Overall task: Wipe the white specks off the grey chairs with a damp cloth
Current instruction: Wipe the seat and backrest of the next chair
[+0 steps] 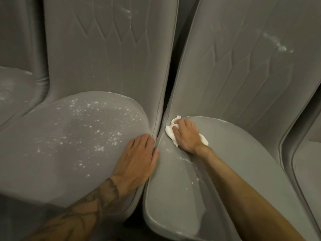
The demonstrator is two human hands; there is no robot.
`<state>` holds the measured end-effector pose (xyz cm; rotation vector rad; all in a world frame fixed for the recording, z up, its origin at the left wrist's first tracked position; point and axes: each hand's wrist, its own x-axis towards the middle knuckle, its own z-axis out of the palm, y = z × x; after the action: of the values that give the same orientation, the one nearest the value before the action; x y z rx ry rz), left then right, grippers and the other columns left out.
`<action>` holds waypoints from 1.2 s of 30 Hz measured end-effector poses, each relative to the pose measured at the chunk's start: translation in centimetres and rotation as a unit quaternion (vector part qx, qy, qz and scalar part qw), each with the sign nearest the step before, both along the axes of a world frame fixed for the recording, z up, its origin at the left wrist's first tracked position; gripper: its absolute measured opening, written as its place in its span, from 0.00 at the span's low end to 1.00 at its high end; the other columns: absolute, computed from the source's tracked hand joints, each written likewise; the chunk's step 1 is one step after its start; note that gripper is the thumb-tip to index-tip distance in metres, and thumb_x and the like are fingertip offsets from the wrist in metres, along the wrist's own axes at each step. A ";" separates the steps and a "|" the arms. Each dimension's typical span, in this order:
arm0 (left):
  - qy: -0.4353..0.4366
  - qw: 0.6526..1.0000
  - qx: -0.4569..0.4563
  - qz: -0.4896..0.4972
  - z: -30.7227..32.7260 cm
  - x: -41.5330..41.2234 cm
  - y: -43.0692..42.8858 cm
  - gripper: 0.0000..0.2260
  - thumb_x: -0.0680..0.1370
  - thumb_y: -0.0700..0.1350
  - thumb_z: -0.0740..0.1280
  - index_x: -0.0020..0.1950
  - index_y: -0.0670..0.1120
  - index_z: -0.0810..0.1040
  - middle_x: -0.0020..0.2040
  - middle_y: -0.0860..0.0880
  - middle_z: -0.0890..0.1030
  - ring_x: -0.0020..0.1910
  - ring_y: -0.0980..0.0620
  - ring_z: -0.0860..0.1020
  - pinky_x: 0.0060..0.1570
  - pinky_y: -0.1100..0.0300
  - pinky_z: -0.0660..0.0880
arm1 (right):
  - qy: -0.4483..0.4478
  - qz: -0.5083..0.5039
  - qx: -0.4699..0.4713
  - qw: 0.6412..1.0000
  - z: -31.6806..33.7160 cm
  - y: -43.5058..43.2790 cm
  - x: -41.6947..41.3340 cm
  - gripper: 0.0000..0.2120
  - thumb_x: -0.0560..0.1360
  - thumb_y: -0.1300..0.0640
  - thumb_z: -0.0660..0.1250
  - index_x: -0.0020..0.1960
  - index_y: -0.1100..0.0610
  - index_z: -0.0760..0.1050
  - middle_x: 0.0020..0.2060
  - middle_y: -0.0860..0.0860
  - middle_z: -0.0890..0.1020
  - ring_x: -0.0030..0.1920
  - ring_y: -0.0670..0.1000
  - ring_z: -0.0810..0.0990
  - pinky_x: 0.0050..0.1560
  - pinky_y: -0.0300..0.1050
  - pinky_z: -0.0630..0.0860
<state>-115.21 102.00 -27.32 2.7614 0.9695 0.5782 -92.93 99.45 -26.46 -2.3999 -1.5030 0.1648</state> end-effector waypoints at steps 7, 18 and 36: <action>0.035 0.999 0.008 0.002 -0.3 -1.6 0.4 0.16 0.84 0.51 0.52 0.57 0.45 0.77 0.55 0.46 0.79 0.54 0.45 0.78 0.59 0.48 0.74 | 0.009 0.185 0.037 0.982 -0.9 -4.4 -5.7 0.18 0.82 0.45 0.51 0.58 0.55 0.72 0.53 0.53 0.72 0.51 0.56 0.69 0.55 0.53 0.67; 0.058 0.998 0.020 -0.004 -0.4 -1.6 0.3 0.18 0.83 0.50 0.52 0.61 0.42 0.77 0.59 0.43 0.79 0.57 0.43 0.78 0.61 0.45 0.76 | 0.004 0.117 0.063 0.991 -1.1 -5.6 -6.1 0.14 0.83 0.48 0.52 0.60 0.55 0.70 0.54 0.53 0.71 0.51 0.55 0.69 0.57 0.52 0.67; 0.063 0.998 0.004 -0.006 -0.7 -1.5 0.5 0.22 0.83 0.58 0.53 0.62 0.43 0.75 0.62 0.43 0.78 0.60 0.42 0.76 0.64 0.47 0.70 | 0.000 0.065 0.024 0.998 -0.1 -10.9 -3.7 0.14 0.84 0.49 0.54 0.63 0.56 0.70 0.57 0.55 0.72 0.55 0.57 0.70 0.61 0.53 0.66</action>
<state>-116.69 102.53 -28.03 2.8385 0.9772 0.4104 -96.68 88.59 -26.51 -2.2649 -1.6446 0.1548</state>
